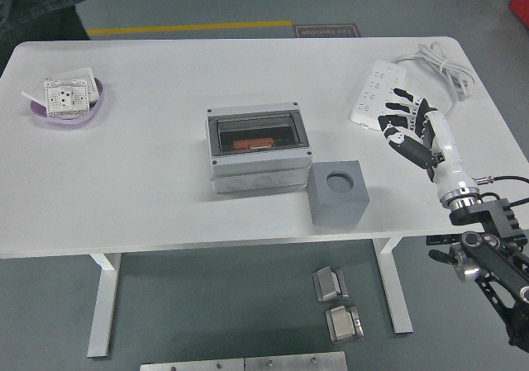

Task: Pick up the cylinder from the cube,place it in the box,flap close box

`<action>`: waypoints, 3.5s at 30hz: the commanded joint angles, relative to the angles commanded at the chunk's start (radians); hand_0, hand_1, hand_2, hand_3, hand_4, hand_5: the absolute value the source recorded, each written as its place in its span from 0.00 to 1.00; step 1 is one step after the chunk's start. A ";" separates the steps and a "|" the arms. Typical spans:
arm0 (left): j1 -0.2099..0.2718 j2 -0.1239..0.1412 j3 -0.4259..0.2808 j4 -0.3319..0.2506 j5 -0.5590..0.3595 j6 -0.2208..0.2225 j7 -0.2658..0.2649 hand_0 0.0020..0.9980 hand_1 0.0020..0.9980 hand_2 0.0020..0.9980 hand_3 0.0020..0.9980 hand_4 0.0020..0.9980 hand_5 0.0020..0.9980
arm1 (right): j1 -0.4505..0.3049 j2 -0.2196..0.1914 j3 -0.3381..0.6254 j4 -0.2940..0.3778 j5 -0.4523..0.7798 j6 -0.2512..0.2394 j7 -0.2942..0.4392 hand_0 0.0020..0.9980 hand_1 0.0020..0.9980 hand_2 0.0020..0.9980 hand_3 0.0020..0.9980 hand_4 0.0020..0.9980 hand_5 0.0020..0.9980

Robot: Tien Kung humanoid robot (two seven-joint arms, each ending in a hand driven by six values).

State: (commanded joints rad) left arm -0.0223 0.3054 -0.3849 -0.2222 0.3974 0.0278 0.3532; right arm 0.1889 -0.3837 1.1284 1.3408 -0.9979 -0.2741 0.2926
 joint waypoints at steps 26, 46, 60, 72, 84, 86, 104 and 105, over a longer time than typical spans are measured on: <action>0.013 0.013 0.062 0.023 -0.067 -0.109 0.102 0.88 0.90 0.90 0.92 0.85 0.55 | 0.012 -0.002 0.026 0.013 0.527 0.246 -0.021 1.00 0.97 0.98 0.94 1.00 1.00; 0.038 0.021 -0.103 0.042 0.000 -0.114 0.114 0.98 1.00 1.00 1.00 1.00 1.00 | 0.033 -0.002 0.010 0.007 0.587 0.289 -0.001 1.00 0.98 0.98 0.95 1.00 1.00; 0.049 0.014 -0.173 0.042 0.077 -0.082 0.125 0.97 0.92 1.00 1.00 1.00 1.00 | 0.029 -0.009 0.058 0.028 0.602 0.291 0.010 1.00 1.00 1.00 0.95 1.00 1.00; 0.058 0.003 -0.154 0.042 0.099 -0.081 0.145 0.77 0.45 0.99 1.00 1.00 1.00 | 0.035 -0.011 0.072 0.047 0.586 0.296 -0.004 1.00 0.94 0.89 1.00 1.00 1.00; 0.065 -0.008 -0.194 0.042 0.119 -0.117 0.180 0.88 0.74 0.90 1.00 1.00 1.00 | 0.014 -0.010 0.088 0.061 0.565 0.301 0.012 1.00 0.96 0.92 0.82 1.00 1.00; 0.067 -0.010 -0.210 0.042 0.129 -0.121 0.185 0.99 0.85 0.90 1.00 1.00 1.00 | 0.008 -0.010 0.092 0.063 0.569 0.304 0.013 1.00 1.00 0.98 0.73 1.00 1.00; 0.057 0.005 -0.155 0.042 0.081 -0.119 0.216 1.00 0.86 1.00 1.00 1.00 1.00 | -0.018 0.008 0.107 0.053 0.627 0.317 0.018 1.00 0.88 0.85 1.00 1.00 1.00; 0.056 0.005 -0.156 0.042 0.093 -0.115 0.214 1.00 0.86 1.00 1.00 1.00 1.00 | -0.018 0.008 0.106 0.052 0.627 0.318 0.018 1.00 0.88 0.85 1.00 1.00 1.00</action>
State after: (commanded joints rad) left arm 0.0334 0.3108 -0.5410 -0.1800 0.4900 -0.0877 0.5670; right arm 0.1710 -0.3754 1.2348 1.3925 -0.3707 0.0440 0.3102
